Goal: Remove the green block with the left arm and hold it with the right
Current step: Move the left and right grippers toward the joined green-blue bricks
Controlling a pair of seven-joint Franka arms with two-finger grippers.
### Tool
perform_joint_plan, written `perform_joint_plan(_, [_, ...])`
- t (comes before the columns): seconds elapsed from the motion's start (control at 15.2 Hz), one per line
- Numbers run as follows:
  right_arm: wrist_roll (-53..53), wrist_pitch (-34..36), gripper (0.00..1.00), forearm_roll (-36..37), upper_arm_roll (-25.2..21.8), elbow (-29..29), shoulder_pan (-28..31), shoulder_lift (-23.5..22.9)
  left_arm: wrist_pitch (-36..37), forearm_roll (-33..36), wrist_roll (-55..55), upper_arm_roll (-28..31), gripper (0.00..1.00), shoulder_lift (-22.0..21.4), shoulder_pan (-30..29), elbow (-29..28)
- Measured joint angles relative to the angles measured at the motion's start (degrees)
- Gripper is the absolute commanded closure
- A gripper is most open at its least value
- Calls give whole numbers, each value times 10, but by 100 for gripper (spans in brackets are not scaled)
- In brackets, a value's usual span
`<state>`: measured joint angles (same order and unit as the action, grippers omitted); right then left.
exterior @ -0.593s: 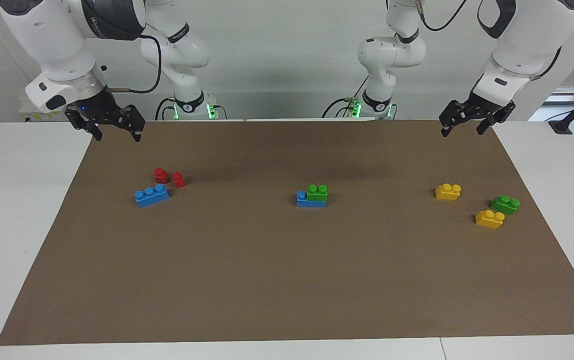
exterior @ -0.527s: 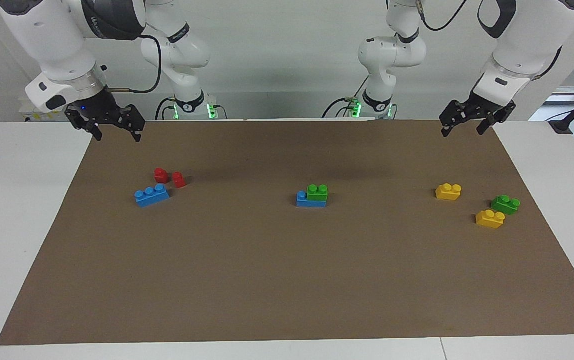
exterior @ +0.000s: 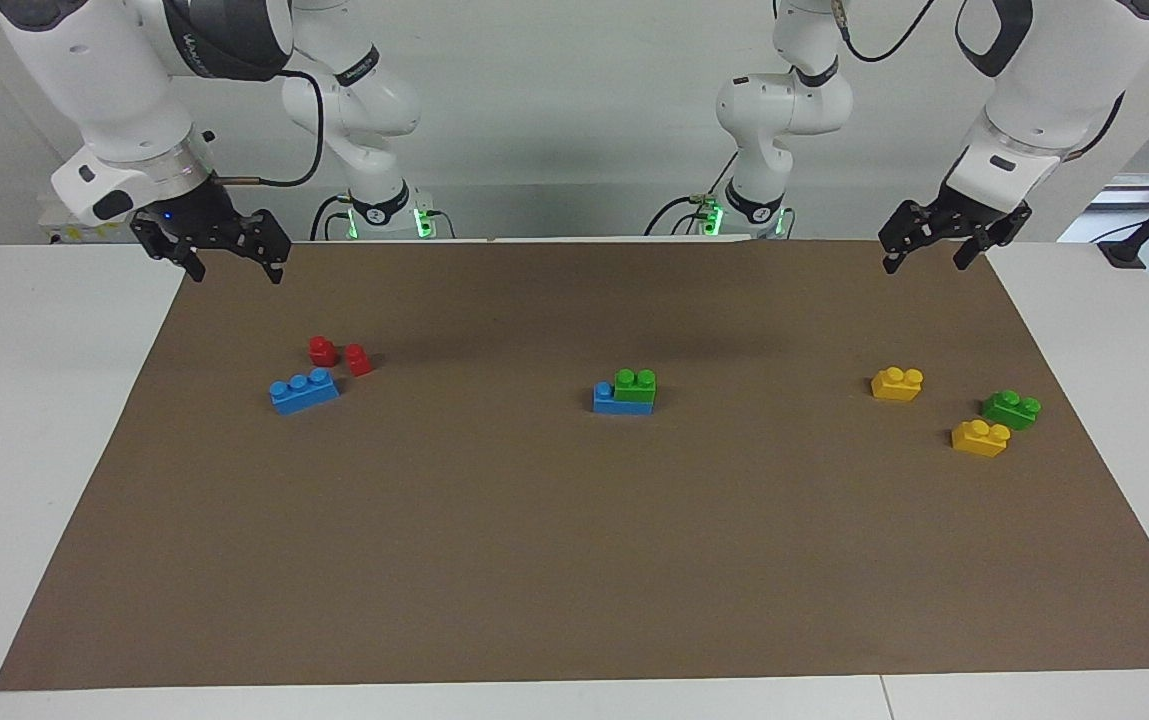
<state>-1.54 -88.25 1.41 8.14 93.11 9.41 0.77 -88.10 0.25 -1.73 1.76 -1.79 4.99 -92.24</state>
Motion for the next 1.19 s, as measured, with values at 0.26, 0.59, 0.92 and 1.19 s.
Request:
perform_joint_plan(0.26, [-139, -57, 4, -2, 3, 28, -4, 0, -9, -2, -30, 0, 0, 2, 0, -2])
perform_joint_plan(0.59, [-487, -105, 4, -69, 5, 61, -58, -9, -43, -5, -133, -4, 0, 0, 17, -21])
perform_joint_plan(0.92, [-778, -173, 4, -170, 6, 94, -108, -36, -128, -6, -369, -6, 0, -31, 80, -119])
perform_joint_plan(1.19, [-884, -227, 5, -242, 6, 126, -136, -47, -184, -18, -631, -8, 0, -43, 135, -159])
